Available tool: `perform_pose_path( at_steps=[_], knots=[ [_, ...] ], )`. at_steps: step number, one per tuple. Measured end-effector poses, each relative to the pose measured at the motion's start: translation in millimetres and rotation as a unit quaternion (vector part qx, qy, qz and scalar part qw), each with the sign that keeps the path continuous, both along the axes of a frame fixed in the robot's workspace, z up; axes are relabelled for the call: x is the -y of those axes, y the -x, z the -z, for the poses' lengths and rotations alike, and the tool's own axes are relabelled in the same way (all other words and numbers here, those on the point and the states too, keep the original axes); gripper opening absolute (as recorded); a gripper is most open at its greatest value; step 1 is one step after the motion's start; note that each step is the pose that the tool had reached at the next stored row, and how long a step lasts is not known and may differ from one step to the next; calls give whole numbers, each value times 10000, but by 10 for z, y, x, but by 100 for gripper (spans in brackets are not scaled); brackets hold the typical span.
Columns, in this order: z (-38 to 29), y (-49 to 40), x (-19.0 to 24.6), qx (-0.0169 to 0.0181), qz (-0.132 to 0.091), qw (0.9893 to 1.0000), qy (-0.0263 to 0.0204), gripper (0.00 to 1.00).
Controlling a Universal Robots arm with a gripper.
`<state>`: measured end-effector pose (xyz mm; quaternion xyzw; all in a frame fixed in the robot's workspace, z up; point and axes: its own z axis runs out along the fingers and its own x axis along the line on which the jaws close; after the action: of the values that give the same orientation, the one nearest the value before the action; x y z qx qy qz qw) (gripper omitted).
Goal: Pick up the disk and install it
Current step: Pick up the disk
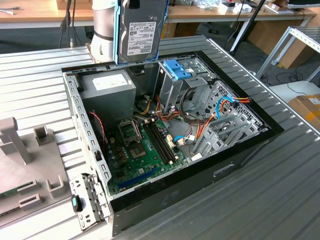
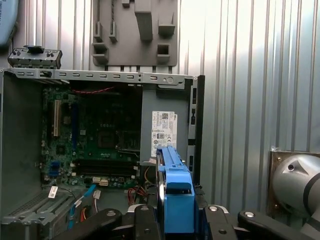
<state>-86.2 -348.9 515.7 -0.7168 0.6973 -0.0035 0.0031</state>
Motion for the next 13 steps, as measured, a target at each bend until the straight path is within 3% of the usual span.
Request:
perform_pose_path(
  at_steps=[6, 9, 13],
  knots=[
    [0, 0, 75, 0, 1, 10000, 0, 36],
    [0, -2, 164, 0, 1, 10000, 0, 36],
    [0, -2, 168, 0, 1, 10000, 0, 36]
  ],
)
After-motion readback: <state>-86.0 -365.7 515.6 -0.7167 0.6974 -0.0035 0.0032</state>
